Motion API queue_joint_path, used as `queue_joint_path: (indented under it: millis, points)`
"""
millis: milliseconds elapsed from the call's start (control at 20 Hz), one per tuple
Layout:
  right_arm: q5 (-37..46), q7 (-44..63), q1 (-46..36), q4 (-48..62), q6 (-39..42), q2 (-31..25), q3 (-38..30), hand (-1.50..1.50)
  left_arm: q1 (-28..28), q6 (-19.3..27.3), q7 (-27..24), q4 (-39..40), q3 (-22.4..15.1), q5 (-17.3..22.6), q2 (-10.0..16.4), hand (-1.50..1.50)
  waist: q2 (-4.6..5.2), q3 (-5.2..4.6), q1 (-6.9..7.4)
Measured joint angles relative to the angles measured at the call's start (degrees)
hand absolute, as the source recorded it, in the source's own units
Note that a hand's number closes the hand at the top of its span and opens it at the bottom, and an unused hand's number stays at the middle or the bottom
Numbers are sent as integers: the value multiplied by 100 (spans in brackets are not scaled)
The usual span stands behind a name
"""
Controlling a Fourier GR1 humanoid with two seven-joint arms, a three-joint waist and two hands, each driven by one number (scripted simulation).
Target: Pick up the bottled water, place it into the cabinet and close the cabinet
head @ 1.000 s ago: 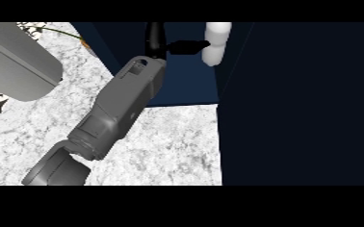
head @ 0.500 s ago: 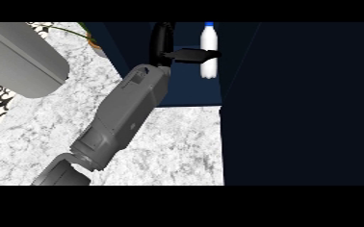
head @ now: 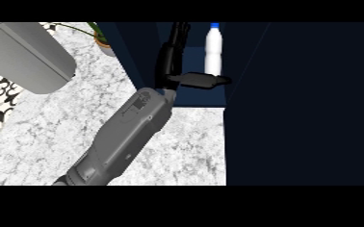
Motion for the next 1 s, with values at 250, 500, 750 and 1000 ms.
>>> queue_joint_path:
  millis: [250, 500, 750, 1000]
  points:
    - [12, 59, -83, 5, -68, 22, 38, -150, 848, 192, 336, -1291, -392, -146, 85, -150, -4, 1, 36]
    - [25, 124, -107, -26, -115, 1, 136, -150, 1849, 363, 491, -2452, -820, -320, 266, -150, 2, 0, 25]
    - [68, 304, -161, -16, 127, -219, 498, 150, 2845, 439, 564, -3552, -1167, -434, 634, -150, 7, 0, 50]
    - [132, 564, -276, -33, 423, -529, 984, 150, 3624, 409, 491, -4337, -1289, -484, 1014, -150, 18, -3, 48]
